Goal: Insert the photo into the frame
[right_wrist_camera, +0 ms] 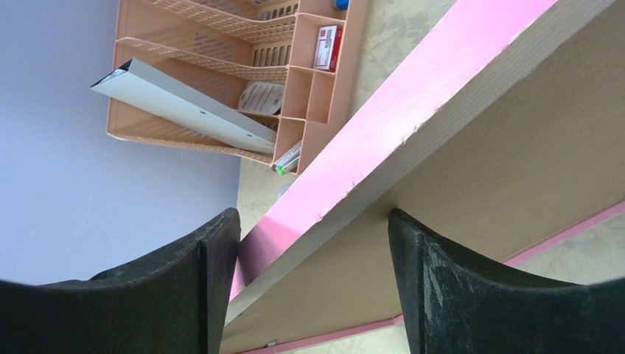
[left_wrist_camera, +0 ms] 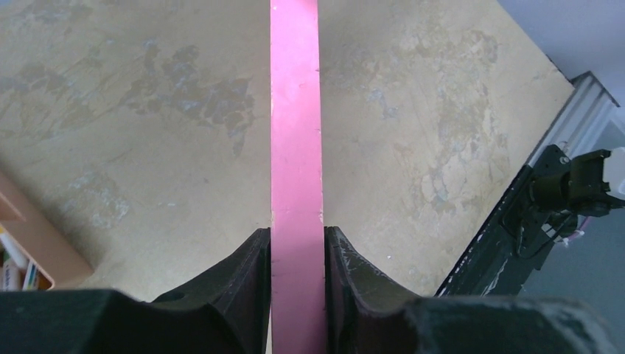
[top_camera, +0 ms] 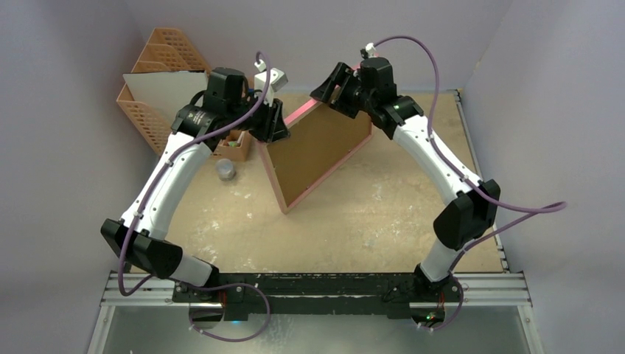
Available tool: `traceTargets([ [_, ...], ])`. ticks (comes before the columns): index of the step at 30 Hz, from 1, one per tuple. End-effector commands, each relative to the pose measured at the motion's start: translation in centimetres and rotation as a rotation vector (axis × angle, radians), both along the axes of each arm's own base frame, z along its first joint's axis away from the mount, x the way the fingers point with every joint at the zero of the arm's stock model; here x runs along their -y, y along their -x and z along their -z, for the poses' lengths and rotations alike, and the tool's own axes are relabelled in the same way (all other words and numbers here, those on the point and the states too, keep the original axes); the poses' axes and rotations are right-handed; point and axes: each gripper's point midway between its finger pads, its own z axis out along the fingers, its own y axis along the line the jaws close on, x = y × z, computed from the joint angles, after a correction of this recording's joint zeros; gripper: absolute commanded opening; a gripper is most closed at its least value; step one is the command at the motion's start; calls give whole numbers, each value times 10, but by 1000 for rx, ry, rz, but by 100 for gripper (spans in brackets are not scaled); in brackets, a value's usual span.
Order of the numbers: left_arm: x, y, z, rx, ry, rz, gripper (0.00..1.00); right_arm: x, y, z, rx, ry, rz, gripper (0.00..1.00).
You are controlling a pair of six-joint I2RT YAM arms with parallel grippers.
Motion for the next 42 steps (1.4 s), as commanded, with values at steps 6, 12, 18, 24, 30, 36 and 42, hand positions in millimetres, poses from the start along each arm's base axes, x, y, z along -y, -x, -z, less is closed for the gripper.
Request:
traceTargets([
  [6,47,53,-56,56,340,317,40,19,35,2,-32,2,6,72],
  [12,52,66,-57,36,396,386,48,26,48,2,-39,-10,16,80],
  [18,61,93,-107,84,626,513,51,40,57,2,-50,-9,52,80],
  [24,60,91,-119,84,656,470,56,62,67,3,-62,-14,102,80],
  [30,65,57,-92,-7,614,326,57,84,76,13,-89,-3,139,77],
  [36,72,19,-33,-190,537,160,57,107,86,18,-96,15,180,75],
  [42,74,1,4,-271,484,83,57,133,87,23,-99,65,237,80],
])
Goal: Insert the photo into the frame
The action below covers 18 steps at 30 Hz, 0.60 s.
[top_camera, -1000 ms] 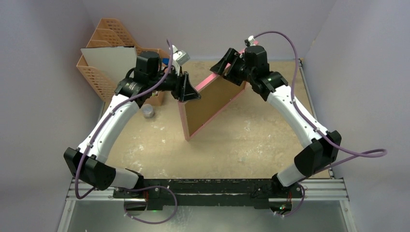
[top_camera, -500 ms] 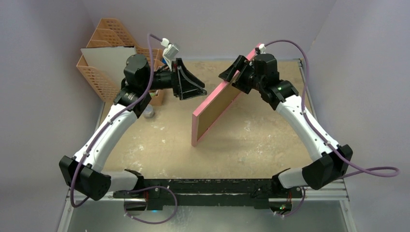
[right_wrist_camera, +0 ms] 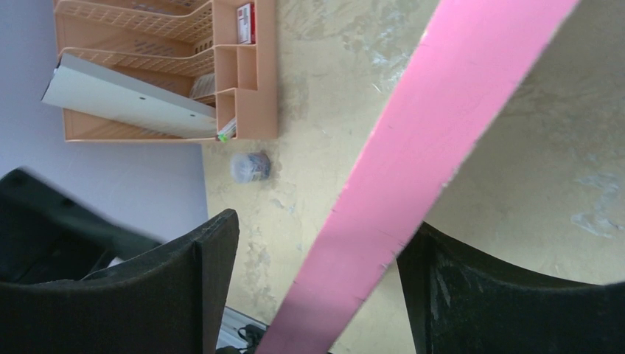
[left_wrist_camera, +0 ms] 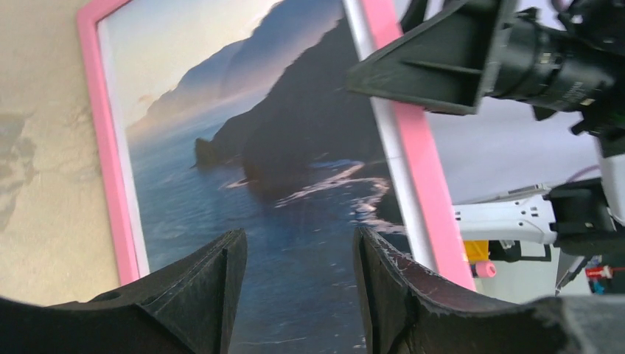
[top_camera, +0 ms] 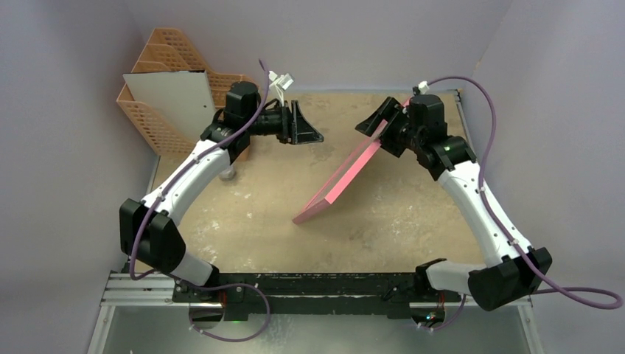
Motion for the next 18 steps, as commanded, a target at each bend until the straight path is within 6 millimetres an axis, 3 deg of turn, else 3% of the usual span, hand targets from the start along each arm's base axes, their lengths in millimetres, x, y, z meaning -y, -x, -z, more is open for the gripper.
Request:
traceTargets([
  [1,-2,-8,6,-6,-34,-49,57,23,-3,-3,24,51,50,80],
  [5,-6,-16,21,-22,-82,-95,57,38,-9,1,34,83,52,75],
  [8,-15,-26,37,-33,-147,-169,57,48,-19,17,33,117,22,73],
  [12,-42,-51,78,-80,-306,-373,57,51,-34,36,84,143,-74,74],
  [15,-62,-63,114,-132,-416,-499,57,43,-46,29,196,120,-142,75],
  [18,-71,-72,143,-180,-474,-556,57,32,-52,27,273,68,-205,75],
])
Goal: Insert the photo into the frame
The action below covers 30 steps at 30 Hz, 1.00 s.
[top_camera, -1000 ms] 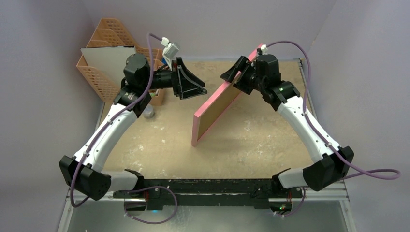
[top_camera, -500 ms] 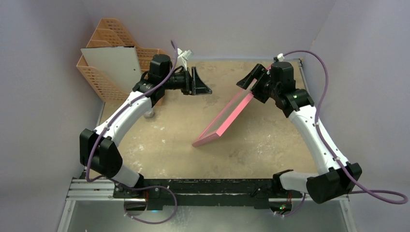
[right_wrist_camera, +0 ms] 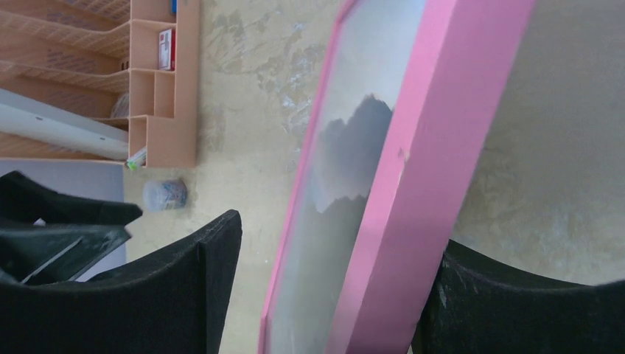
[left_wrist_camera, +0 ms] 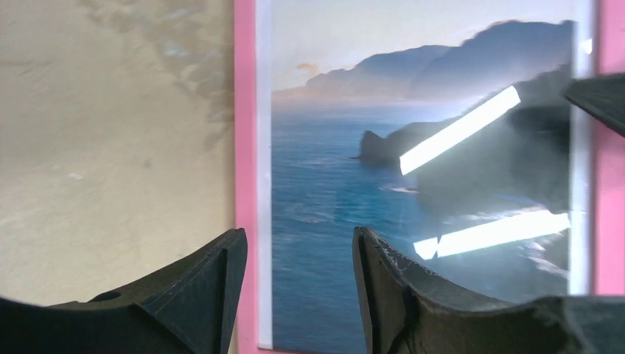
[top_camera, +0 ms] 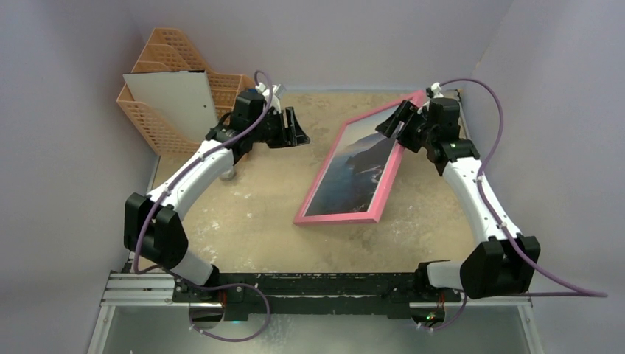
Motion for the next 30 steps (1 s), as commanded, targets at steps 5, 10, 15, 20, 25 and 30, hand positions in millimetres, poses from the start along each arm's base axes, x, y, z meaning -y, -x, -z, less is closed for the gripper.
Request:
traceTargets([
  [5,-36,-31,80,-121,-189,-225,56,-45,-12,-28,359,-198,-284,72],
  [10,-44,-36,93,-145,-199,-263,56,-48,-19,-8,393,-296,-309,66],
  [15,-57,-35,103,-157,-249,-307,56,-47,-27,19,360,-327,-325,61],
  [20,-67,-28,121,-185,-284,-348,56,-42,-38,47,308,-302,-296,61],
  [25,-74,-16,146,-235,-305,-370,57,-38,-39,79,250,-289,-265,62],
  [30,-77,-5,159,-228,-295,-361,57,-31,-35,96,278,-267,-233,66],
])
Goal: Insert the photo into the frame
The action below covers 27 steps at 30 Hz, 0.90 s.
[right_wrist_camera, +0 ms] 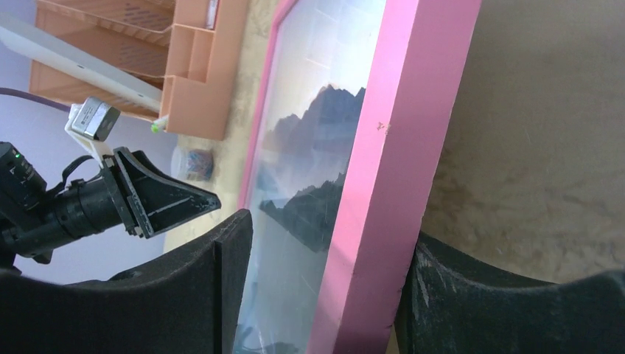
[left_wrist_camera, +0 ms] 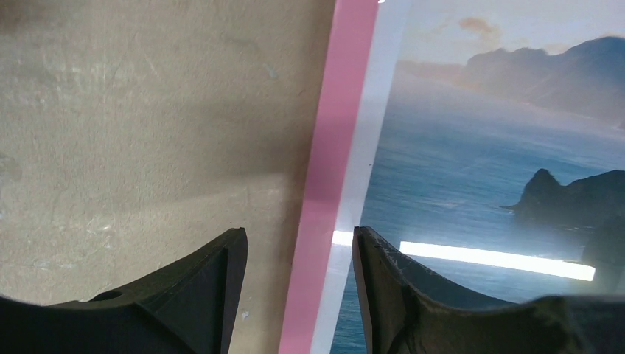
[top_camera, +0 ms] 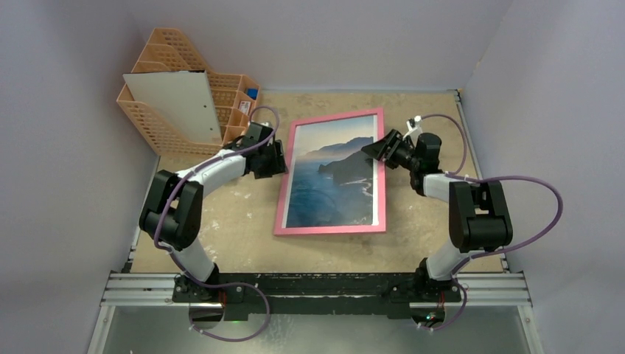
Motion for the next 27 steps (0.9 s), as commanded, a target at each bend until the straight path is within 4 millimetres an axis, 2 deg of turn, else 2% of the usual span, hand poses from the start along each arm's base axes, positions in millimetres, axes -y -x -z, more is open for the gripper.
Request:
traceTargets([
  [1,-5,-3,-4,66,20,-32,57,2,-6,-18,157,17,5,66],
  [3,-7,-1,-2,81,23,-34,57,5,-8,-8,140,27,13,67],
  [7,-17,9,15,55,-14,-62,57,13,-13,14,82,55,61,69],
  [10,-23,14,23,37,-42,-71,57,23,-18,29,40,95,113,75],
  [13,-20,17,26,35,-25,-51,57,31,-22,43,-7,144,151,82],
  [17,-7,21,26,32,42,-8,57,44,-25,50,-55,199,216,88],
  [20,-4,22,28,25,58,-3,57,65,-30,53,-95,275,319,89],
  [25,-3,21,23,35,66,-9,57,93,-23,74,-237,379,450,89],
  [27,-1,20,20,41,77,-6,57,95,-16,83,-284,391,459,89],
])
